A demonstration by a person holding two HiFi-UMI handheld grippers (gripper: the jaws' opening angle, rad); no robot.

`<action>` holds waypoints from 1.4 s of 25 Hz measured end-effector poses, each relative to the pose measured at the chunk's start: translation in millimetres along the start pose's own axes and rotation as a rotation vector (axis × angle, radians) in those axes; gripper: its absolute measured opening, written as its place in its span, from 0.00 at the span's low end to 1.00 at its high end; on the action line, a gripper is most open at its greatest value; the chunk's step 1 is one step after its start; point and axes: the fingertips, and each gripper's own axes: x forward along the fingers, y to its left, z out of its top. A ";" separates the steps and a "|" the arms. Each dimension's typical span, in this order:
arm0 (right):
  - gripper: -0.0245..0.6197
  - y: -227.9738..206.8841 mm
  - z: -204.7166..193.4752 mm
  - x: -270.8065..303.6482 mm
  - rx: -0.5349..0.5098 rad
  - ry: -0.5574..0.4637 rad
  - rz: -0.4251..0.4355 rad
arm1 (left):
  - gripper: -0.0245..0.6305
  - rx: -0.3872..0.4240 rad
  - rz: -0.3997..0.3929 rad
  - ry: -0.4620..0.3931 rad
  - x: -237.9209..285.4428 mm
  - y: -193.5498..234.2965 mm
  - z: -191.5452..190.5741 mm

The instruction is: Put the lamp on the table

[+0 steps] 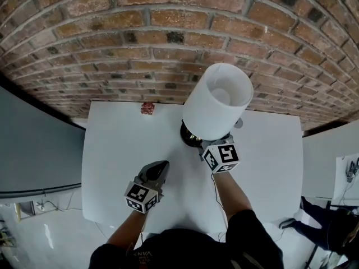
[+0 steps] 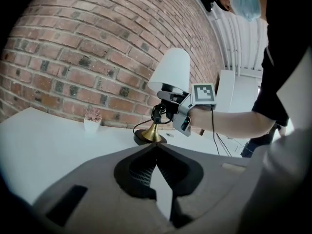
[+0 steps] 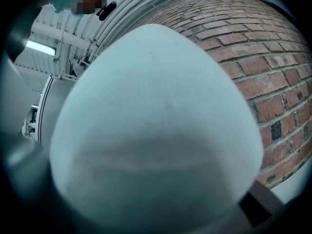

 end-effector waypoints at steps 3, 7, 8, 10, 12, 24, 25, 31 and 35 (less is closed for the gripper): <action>0.13 -6.3 -4.9 5.5 -0.027 -0.003 -0.012 | 0.05 0.026 -0.006 0.017 3.3 0.9 -3.5; 0.13 -14.7 -9.2 9.7 -0.032 -0.016 -0.034 | 0.05 0.038 -0.019 0.035 7.8 1.0 -8.8; 0.13 -15.5 -9.2 11.0 -0.036 -0.019 -0.032 | 0.05 0.035 -0.019 0.036 8.9 1.5 -9.9; 0.13 -16.5 -8.7 13.9 -0.042 -0.023 -0.027 | 0.05 0.036 -0.017 0.036 10.7 3.5 -12.2; 0.13 -17.7 -8.8 15.4 -0.048 -0.030 -0.029 | 0.05 0.046 -0.014 0.037 11.8 4.5 -14.2; 0.13 -15.1 -12.5 13.9 -0.084 -0.042 -0.009 | 0.05 0.052 -0.009 0.036 21.8 -2.9 -17.4; 0.13 -15.4 -13.0 13.6 -0.082 -0.041 -0.010 | 0.05 0.052 -0.010 0.033 22.5 -4.7 -16.7; 0.19 -17.6 -16.0 9.0 -0.067 -0.009 -0.026 | 0.05 0.056 -0.010 0.020 24.0 -14.9 -12.7; 0.22 -15.9 -20.7 -4.9 -0.057 0.019 -0.023 | 0.05 0.057 -0.002 0.002 22.0 -23.1 -8.7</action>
